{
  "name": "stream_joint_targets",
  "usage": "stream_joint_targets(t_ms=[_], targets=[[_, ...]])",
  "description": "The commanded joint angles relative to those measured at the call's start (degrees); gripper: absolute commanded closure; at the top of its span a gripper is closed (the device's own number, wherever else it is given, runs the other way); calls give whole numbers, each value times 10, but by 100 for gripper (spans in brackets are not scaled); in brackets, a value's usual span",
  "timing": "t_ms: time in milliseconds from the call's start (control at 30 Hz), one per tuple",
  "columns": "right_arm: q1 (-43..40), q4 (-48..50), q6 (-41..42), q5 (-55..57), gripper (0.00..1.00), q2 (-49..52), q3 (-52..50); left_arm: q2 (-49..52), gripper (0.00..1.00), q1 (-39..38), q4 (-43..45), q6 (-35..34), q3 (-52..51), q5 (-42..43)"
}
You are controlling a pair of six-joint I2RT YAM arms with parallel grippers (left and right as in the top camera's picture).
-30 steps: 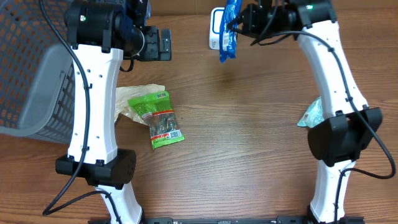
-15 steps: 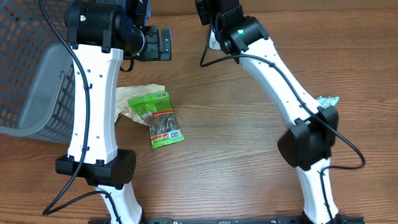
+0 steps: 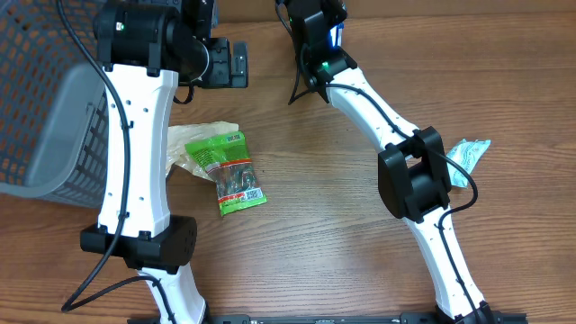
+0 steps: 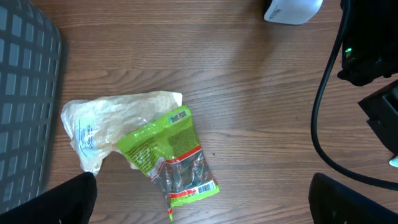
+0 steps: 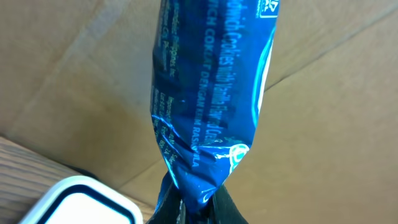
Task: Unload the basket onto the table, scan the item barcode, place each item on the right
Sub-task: 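Hold the Oreo pack in front of the scanner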
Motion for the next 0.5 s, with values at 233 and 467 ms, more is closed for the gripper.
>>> stream_joint_targets(t_ms=[233, 467], targets=[[0, 15, -209, 3, 96, 16, 8, -2, 0, 2, 0, 11, 12, 0], [0, -5, -282, -36, 96, 28, 8, -2, 0, 2, 0, 11, 12, 0]])
